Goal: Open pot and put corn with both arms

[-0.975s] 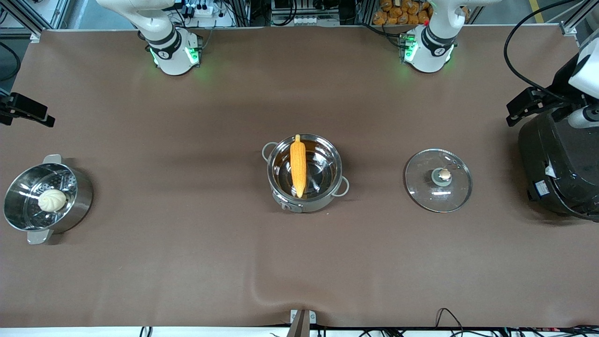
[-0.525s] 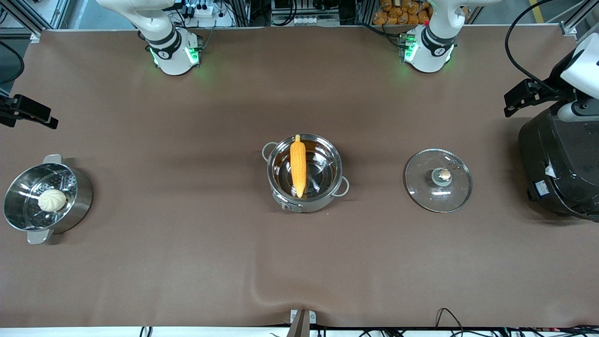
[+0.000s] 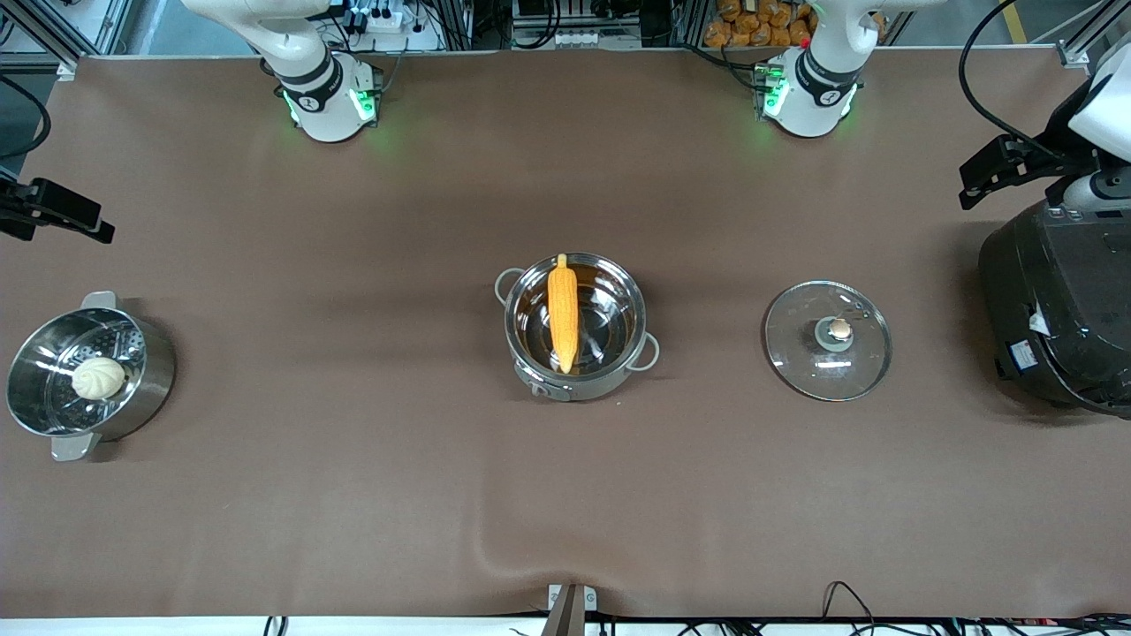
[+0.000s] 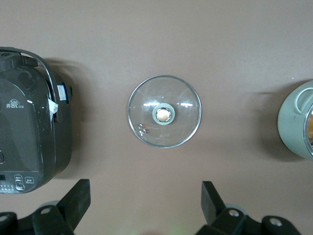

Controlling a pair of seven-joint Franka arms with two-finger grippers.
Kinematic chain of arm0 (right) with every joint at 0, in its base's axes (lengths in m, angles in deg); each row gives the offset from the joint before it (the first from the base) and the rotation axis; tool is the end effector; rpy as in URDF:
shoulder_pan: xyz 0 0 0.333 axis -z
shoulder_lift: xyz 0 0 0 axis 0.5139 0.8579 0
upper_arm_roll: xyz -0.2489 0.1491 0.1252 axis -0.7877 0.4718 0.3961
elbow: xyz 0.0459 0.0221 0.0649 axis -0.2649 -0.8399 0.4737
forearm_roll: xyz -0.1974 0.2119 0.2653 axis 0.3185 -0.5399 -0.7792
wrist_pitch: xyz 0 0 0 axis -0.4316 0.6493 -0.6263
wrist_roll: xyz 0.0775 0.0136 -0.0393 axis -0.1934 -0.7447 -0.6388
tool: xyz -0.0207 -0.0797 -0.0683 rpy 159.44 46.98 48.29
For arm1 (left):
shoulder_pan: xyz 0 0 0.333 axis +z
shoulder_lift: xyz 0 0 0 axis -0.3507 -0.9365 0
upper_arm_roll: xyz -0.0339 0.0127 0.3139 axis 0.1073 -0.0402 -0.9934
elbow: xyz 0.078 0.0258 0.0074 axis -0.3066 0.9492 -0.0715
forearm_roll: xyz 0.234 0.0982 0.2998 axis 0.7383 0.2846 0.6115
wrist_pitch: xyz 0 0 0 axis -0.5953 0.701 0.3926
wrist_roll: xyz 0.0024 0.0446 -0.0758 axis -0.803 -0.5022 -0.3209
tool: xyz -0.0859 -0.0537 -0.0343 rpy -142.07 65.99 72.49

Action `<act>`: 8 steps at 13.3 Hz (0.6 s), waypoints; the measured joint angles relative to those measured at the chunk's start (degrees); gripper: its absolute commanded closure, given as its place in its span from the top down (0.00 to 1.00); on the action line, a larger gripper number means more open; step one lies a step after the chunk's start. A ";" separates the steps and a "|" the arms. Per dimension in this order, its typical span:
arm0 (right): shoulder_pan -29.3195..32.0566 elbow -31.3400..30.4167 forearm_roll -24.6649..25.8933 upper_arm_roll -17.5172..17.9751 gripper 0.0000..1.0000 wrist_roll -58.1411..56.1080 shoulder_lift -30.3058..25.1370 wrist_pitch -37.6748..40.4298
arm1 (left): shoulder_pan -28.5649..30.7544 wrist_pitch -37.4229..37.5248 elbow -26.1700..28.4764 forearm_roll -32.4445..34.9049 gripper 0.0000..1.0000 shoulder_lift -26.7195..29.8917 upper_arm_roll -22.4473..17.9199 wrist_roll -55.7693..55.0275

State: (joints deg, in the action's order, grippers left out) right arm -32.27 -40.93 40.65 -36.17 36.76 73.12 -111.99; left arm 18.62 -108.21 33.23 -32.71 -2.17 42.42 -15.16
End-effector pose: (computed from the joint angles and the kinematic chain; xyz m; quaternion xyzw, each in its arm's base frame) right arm 0.5679 -0.0282 0.6548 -0.9987 0.0327 0.0336 0.0189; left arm 0.5228 -0.0493 0.6567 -0.9997 -0.0036 -0.0091 0.0211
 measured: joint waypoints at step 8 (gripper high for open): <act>-0.01 0.00 -0.04 0.01 1.00 0.02 0.00 -0.01 | 0.02 -0.88 -1.08 0.58 1.00 -0.05 -0.36 2.06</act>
State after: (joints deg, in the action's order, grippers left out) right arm -32.28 -40.93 40.62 -36.16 36.78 73.12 -112.00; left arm 18.64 -109.09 32.15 -32.14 -2.22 42.06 -13.11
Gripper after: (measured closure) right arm 0.000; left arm 0.000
